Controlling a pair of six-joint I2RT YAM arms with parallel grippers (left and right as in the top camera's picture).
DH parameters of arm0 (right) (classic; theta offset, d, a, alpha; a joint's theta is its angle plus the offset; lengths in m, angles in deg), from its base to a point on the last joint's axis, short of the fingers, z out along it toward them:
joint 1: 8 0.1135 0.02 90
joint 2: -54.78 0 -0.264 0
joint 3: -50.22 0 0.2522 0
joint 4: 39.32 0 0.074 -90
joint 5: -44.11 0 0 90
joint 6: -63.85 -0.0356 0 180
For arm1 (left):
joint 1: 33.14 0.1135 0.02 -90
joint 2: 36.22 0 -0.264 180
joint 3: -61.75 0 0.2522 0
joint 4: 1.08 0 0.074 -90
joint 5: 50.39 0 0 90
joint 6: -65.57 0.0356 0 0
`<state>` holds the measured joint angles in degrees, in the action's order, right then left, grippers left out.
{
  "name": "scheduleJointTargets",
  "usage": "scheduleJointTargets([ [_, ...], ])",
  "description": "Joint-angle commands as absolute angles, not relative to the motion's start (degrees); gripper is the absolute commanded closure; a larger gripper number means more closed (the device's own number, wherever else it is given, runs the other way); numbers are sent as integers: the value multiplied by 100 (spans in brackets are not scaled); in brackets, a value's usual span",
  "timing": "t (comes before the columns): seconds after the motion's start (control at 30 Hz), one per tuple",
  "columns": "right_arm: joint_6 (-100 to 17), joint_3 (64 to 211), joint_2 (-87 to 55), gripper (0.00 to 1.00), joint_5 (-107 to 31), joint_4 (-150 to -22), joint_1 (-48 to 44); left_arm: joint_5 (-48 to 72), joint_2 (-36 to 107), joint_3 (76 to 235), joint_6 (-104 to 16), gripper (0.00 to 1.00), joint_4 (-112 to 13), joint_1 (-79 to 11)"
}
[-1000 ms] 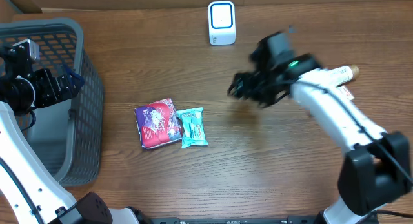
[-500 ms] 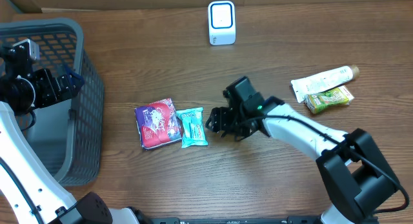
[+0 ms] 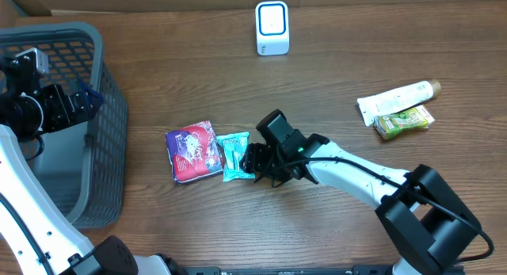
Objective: Scan the item barcode
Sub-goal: 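Move the right gripper left over the mint-green tissue pack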
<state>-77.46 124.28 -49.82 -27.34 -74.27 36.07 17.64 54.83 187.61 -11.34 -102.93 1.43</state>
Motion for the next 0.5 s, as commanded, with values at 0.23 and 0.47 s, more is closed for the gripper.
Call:
scheduleJointTargets([
  [0.23,-8131,12388,-5340,58,-2957,-7136,3728,1777,5518,18769,-1115,1,-10287,134],
  [0.47,-8125,12395,-5338,72,-2924,-7086,3725,1777,5518,18769,-1115,0,-10287,132],
])
